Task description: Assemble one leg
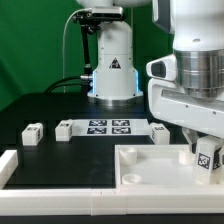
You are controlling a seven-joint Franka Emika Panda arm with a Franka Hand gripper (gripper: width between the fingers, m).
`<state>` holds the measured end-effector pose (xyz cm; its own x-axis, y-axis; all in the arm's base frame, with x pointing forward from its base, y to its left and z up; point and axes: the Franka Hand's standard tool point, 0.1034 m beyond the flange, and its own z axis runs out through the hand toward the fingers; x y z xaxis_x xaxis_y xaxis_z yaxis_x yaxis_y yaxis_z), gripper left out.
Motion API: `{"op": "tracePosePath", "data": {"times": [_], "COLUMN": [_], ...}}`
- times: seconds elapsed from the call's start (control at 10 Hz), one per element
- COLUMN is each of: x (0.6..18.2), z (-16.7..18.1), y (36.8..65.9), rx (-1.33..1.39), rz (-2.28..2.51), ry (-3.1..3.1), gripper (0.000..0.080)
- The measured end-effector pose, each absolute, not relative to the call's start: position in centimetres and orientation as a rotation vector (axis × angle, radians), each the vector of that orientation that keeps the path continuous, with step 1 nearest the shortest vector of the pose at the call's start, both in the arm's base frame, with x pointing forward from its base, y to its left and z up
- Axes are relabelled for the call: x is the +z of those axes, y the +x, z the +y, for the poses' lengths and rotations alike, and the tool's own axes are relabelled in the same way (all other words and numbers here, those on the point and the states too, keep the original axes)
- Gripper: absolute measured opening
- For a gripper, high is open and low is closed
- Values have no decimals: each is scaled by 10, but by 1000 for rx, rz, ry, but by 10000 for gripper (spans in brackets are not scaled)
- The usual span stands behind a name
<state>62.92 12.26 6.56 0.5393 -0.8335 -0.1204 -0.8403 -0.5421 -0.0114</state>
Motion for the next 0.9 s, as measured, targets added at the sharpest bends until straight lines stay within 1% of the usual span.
{"op": "tracePosePath", "data": {"times": [0.2, 0.4, 0.5, 0.6, 0.7, 0.8, 0.9], "x": [66, 67, 66, 66, 66, 66, 66], "z": [124, 125, 125, 125, 125, 125, 125], "y": [630, 631, 630, 630, 630, 630, 630], "rx": [164, 173, 174, 174, 174, 173, 170], "rz": [1856, 2072, 2069, 2062, 2061, 2030, 1977], "ry": [-2465, -2287, -2290, -2296, -2297, -2323, -2366], "gripper": [293, 298, 298, 501, 607, 607, 638]}}
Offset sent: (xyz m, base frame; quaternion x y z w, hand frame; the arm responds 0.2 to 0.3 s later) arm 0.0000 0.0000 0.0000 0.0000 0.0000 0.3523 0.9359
